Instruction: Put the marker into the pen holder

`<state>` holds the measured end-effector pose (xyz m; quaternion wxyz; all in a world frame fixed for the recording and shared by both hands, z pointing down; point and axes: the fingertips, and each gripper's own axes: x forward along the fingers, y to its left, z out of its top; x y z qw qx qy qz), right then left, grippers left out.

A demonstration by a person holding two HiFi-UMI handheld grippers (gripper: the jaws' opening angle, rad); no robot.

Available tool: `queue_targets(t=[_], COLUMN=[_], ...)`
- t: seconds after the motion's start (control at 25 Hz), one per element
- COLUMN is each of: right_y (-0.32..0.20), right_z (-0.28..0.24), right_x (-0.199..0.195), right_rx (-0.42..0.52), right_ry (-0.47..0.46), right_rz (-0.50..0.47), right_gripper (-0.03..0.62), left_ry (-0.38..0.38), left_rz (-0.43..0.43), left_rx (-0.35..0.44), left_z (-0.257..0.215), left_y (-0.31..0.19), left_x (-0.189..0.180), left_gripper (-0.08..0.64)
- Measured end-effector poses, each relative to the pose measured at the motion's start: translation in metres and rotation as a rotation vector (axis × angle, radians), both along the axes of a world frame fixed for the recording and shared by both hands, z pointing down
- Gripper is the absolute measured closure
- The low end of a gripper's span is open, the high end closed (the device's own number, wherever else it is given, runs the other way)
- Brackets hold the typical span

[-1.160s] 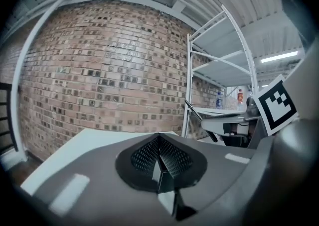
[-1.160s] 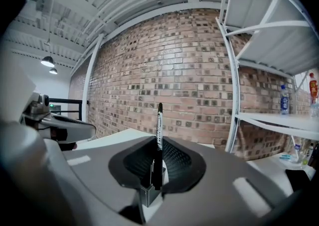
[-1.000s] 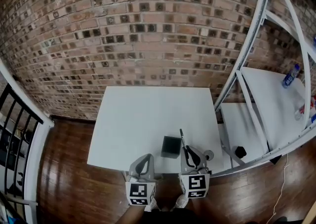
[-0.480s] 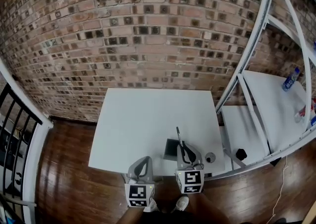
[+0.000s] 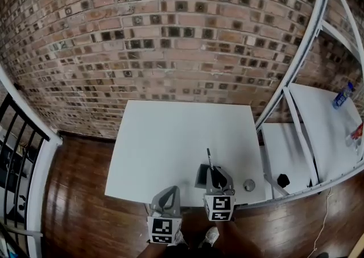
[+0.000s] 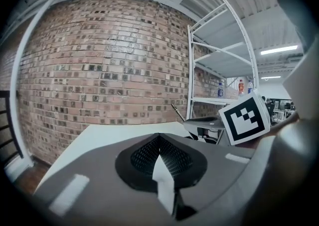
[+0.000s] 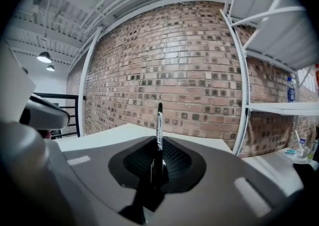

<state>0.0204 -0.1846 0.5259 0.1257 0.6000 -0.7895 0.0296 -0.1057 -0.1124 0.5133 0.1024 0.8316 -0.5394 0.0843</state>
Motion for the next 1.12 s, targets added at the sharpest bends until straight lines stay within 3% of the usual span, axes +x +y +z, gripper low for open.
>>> queue_targets(t=[0.32, 0.44, 1.12], right_y=[-0.006, -0.003, 0.024], right_z=[0.016, 0.023, 0.019], right_x=[0.003, -0.001, 0.023], right_rx=[-0.027, -0.054, -0.065], right_ry=[0.017, 0.023, 0.028], right_rz=[0.027, 0.014, 0.043], right_gripper=[0.544, 0.503, 0.526], left_ry=[-0.001, 0.006, 0.024], left_rz=[0.022, 0.029, 0.050], left_rx=[-0.035, -0.041, -0.063], left_z=[0.016, 0.019, 0.023], left_y=[-0.007, -0.007, -0.005], left_x=[0.000, 0.003, 0.022], left_gripper=[0.545, 0.545, 0.545])
